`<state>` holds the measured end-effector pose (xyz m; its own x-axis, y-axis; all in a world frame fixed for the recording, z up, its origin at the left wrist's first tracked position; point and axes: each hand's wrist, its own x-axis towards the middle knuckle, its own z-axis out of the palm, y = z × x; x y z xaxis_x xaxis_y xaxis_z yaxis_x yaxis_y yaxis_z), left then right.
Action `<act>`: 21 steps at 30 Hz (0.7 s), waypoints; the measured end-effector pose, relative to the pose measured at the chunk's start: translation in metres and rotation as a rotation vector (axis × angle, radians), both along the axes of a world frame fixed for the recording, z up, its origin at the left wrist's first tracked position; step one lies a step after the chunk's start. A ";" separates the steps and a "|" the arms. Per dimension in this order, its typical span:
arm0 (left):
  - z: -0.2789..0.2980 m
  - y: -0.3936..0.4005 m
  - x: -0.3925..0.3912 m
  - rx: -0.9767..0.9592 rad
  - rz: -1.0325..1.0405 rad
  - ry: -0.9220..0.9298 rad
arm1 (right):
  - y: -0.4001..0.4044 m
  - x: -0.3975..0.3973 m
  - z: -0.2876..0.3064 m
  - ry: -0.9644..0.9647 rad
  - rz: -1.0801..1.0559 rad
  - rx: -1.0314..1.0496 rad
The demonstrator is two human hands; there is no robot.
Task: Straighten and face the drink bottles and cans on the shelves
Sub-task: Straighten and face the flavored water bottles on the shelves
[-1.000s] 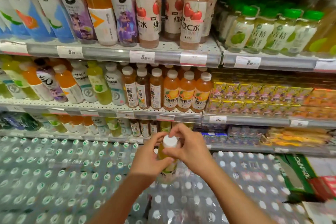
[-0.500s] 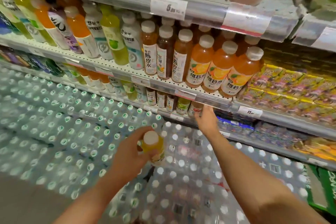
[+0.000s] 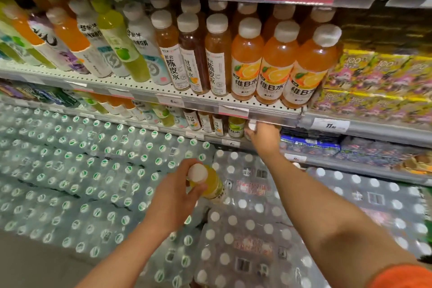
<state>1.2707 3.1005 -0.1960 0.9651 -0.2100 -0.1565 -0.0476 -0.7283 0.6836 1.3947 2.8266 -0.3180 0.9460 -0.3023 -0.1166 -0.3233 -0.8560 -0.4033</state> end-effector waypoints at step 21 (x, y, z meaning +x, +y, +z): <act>-0.096 -0.155 0.087 -0.234 0.026 -0.261 | -0.078 -0.246 0.015 -0.376 -0.301 0.457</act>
<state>1.3577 2.9453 -0.2916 0.9718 -0.1854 0.1457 -0.2260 -0.5563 0.7996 1.1484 2.7487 -0.3031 0.8294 -0.5580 0.0263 -0.2875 -0.4668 -0.8363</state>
